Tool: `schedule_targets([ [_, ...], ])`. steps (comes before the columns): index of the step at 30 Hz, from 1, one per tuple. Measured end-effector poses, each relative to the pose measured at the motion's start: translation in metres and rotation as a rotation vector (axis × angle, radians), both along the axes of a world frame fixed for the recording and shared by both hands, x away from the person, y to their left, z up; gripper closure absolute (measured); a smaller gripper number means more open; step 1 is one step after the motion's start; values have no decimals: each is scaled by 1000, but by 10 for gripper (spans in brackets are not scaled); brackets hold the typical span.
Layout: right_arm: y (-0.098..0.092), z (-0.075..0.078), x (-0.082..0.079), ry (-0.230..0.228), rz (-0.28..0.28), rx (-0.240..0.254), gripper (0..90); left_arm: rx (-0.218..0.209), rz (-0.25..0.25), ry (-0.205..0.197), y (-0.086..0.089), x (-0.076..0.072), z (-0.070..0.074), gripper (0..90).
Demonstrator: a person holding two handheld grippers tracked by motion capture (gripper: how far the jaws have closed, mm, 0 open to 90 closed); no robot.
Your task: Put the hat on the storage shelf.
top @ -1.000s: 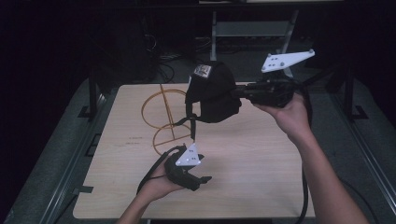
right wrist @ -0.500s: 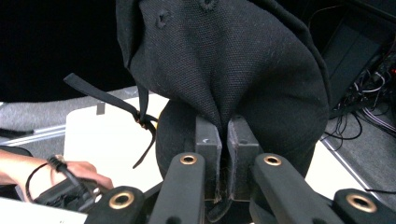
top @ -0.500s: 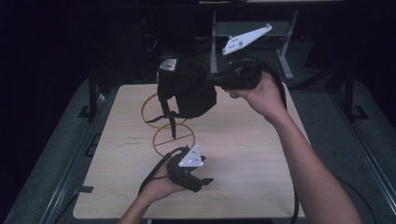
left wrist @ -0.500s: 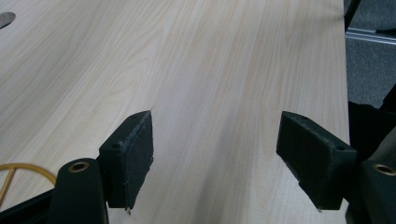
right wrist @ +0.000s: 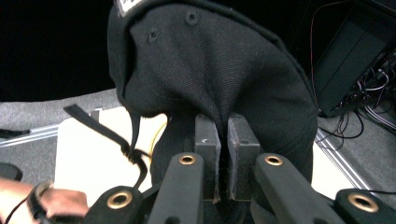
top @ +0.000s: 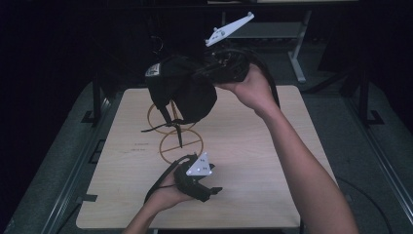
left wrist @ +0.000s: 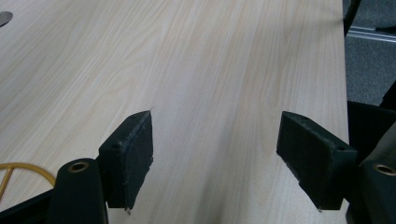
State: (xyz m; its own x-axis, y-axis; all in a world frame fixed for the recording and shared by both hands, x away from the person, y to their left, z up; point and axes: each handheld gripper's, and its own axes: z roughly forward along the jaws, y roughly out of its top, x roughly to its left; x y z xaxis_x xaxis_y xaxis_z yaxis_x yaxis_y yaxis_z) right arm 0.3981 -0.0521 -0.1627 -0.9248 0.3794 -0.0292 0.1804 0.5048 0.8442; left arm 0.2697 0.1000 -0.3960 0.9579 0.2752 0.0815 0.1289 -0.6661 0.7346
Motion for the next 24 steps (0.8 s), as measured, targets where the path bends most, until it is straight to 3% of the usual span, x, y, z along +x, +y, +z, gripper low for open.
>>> schedule_targets([
  [7,25,-1,5,7,1,2,839,-8,-2,-1,-2,0,-1,268],
  [15,56,-1,12,15,-15,-49,812,-4,4,-2,0,-1,0,269],
  [18,67,-6,15,31,-11,-54,728,-7,7,0,0,-1,0,269],
  [20,75,-10,16,56,-12,-72,571,-5,-1,-11,1,0,0,269],
  [22,78,-13,16,56,-8,-90,511,-8,1,-8,1,-1,0,269],
  [24,75,-15,17,73,-20,-70,468,-4,5,-7,3,-1,0,268],
])
